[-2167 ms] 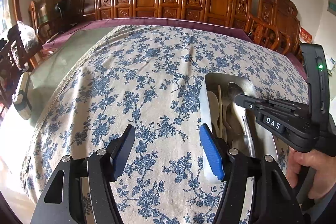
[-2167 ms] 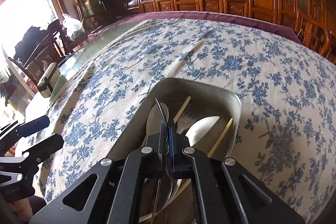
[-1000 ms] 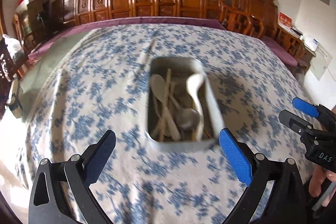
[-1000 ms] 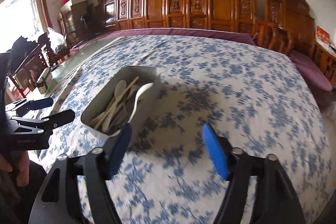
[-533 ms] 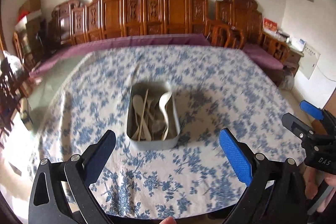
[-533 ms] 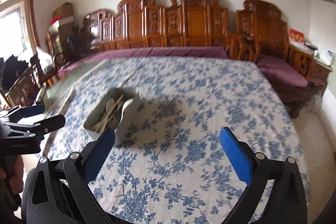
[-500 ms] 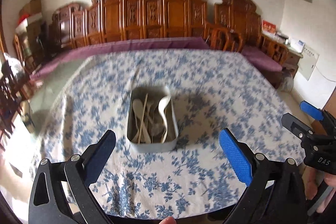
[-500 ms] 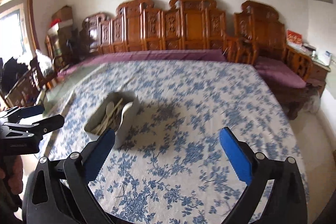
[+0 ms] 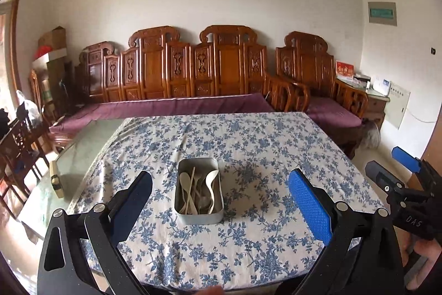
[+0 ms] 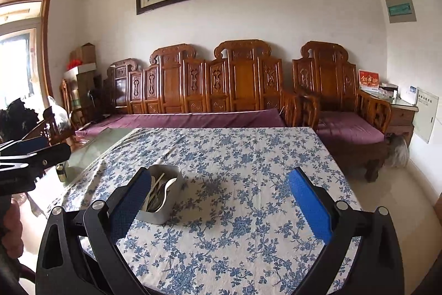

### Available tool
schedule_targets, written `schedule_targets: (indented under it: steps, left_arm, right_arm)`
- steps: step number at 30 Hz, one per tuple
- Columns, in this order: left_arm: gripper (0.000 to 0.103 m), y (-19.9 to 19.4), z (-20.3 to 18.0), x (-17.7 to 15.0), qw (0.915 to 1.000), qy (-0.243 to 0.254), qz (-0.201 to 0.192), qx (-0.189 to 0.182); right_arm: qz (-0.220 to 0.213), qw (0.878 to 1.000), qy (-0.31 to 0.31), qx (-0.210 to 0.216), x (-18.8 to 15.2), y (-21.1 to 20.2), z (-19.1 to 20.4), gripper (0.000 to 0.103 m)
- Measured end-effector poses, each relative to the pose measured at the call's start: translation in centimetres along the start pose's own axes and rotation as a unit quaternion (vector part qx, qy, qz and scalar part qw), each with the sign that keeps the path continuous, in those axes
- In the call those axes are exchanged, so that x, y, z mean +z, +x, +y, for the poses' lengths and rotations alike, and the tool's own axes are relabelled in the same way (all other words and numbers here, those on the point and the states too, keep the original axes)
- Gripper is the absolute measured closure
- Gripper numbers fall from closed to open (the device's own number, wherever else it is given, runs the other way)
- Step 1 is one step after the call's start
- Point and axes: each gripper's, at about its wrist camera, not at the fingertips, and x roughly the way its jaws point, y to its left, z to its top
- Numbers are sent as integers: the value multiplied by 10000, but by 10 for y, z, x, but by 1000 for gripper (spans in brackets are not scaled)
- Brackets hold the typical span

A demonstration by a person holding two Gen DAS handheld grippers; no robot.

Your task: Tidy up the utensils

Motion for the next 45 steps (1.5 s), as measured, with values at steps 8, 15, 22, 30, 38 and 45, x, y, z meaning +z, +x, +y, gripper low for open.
schedule_targets:
  steps: [8, 15, 22, 30, 38, 45]
  left_arm:
    - [8, -3, 4, -4, 9999, -48, -13, 123]
    - [8, -5, 3, -7, 9998, -5, -68, 184]
    - [8, -4, 6, -9, 9999, -49, -36, 149]
    - [8, -4, 7, -9, 9999, -57, -29, 139]
    - [8, -4, 7, -9, 9999, -59, -31, 135]
    - [8, -5, 7, -10, 9999, -72, -54, 138]
  right_arm:
    - [-44, 9999, -51, -91, 1, -7, 3, 3]
    - [-43, 9999, -34, -105, 1, -6, 2, 3]
    - [-49, 9999, -77, -136, 2, -7, 6, 3]
    - [-31, 9999, -77, -129, 2, -7, 8, 3]
    - [-10, 9999, -90, -127, 2, -6, 8, 3]
    - [-11, 9999, -96, -130, 2, -6, 8, 3]
